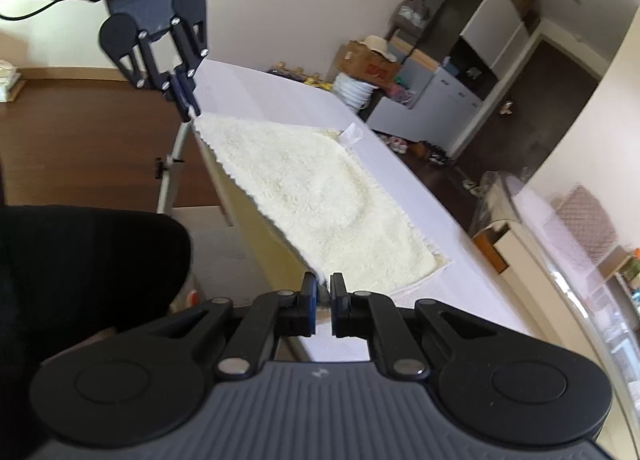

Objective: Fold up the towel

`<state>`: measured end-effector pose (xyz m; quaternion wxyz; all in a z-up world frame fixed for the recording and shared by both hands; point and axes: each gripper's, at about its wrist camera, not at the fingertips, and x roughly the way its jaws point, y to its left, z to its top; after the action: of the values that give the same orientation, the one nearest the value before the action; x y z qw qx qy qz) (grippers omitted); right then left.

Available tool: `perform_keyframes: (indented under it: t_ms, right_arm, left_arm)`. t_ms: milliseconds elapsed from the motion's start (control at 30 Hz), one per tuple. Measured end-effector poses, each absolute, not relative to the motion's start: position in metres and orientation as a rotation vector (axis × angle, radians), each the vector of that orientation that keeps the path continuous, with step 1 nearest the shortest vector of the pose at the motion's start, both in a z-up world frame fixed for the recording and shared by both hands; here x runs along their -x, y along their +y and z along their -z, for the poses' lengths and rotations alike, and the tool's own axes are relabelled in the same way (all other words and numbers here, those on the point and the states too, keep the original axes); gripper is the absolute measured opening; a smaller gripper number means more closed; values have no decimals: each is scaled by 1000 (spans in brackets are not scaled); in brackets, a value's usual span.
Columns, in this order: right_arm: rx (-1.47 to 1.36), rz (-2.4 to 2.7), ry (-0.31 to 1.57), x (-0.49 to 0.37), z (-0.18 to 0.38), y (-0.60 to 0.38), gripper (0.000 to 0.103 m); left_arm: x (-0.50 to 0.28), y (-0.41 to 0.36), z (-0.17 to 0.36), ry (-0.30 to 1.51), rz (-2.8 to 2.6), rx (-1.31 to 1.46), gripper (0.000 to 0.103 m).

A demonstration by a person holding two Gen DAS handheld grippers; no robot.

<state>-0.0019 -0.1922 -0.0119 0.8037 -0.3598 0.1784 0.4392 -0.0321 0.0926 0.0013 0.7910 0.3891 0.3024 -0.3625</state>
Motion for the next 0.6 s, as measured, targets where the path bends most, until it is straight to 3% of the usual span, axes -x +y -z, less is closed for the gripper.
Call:
perform_keyframes:
  t_ms: [267, 600]
  right_arm:
    - [515, -956, 487, -60, -25, -212, 7]
    - [351, -867, 654, -194, -24, -197, 7]
  left_arm:
    - [-43, 110, -51, 739, 702, -608, 6]
    - [-165, 114, -38, 826, 543, -495, 6]
